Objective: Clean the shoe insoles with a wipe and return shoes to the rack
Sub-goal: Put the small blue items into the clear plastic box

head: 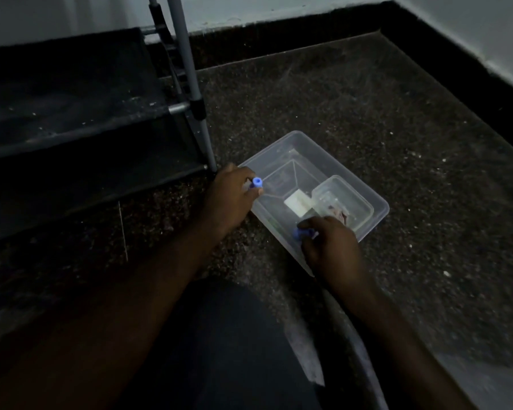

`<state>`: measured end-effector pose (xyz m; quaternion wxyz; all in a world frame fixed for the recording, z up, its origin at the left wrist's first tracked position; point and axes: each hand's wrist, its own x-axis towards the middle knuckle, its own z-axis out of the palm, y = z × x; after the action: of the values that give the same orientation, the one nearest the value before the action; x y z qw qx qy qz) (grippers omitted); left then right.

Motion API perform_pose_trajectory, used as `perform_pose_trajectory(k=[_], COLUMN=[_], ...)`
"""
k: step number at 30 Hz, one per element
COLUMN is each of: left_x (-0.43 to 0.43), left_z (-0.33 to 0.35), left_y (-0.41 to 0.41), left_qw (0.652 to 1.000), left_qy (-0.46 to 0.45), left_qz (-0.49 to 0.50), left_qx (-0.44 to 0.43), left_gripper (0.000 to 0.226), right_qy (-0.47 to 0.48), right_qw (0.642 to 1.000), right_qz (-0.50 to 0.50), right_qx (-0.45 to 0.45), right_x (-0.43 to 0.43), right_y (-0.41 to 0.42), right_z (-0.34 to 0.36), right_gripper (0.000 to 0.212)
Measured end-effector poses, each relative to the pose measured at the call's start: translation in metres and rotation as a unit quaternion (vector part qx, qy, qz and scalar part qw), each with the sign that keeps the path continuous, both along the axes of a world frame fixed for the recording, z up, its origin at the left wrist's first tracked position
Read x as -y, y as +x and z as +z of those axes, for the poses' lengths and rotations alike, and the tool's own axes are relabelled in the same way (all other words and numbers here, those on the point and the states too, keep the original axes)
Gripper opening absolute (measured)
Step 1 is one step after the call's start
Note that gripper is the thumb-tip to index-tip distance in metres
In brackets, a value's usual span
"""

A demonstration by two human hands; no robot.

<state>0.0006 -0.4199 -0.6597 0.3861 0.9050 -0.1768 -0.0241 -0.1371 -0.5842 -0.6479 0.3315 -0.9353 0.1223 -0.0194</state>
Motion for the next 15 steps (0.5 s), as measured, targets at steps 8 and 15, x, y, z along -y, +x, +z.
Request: perform_pose_trajectory(k=[8,15], left_x=[0.009,0.014], left_z=[-0.002,0.003], left_y=[0.004,0.0], left_qw=[0.988,0.964], left_qy=[0.155,0.262], left_qz=[-0.008,0.045], left_qx=[-0.003,-0.018], left_gripper=[0.013,0.04], right_qy=[-0.013,-0.037], right_qw=[0.999,0.989], right_qz=[0.047,0.143], right_qx=[0.017,0.016], right_x=[-0.011,-0.021], right_y=[0.103,0.134], right_z=[-0.001,-0.023], right_gripper=[0.022,0.021])
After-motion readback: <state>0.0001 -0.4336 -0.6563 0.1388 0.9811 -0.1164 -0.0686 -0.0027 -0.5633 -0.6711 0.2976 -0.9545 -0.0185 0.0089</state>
